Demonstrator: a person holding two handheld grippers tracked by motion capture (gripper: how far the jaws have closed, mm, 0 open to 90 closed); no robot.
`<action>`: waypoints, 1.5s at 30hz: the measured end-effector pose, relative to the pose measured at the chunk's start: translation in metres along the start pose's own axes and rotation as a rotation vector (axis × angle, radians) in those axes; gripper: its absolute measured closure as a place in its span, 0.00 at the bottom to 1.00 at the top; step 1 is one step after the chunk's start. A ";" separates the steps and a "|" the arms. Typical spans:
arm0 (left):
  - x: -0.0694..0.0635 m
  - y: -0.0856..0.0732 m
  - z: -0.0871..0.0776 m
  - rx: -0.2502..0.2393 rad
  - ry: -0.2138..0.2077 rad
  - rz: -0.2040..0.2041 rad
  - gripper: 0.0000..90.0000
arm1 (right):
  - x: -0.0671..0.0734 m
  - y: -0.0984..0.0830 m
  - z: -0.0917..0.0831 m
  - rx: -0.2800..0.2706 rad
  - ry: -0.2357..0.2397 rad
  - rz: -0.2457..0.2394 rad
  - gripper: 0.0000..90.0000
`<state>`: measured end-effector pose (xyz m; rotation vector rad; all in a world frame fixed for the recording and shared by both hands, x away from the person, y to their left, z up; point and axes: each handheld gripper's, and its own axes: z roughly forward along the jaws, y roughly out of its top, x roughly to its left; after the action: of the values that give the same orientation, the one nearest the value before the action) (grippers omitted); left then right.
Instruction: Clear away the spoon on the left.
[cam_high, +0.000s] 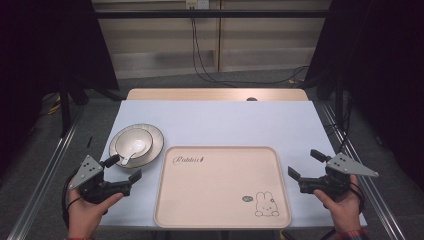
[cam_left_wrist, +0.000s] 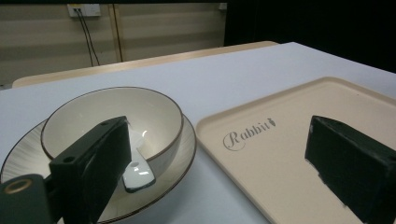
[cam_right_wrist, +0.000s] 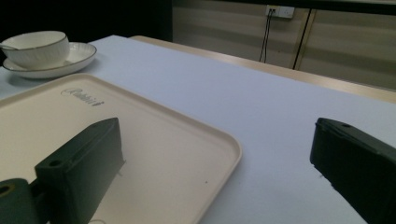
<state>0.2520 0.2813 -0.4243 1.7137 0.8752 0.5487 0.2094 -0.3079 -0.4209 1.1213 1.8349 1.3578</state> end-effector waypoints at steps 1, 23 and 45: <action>0.000 0.000 0.000 0.007 0.009 0.001 0.08 | -0.001 -0.001 0.000 0.001 -0.003 0.001 0.02; 0.020 -0.019 -0.002 0.063 0.207 -0.052 0.28 | 0.013 -0.008 0.014 0.031 0.025 -0.038 0.02; 0.021 -0.017 0.017 0.066 0.233 -0.109 0.73 | 0.009 -0.014 0.004 0.037 0.015 -0.016 0.03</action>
<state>0.2729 0.2892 -0.4468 1.6718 1.1570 0.6612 0.2044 -0.2996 -0.4357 1.1159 1.8826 1.3315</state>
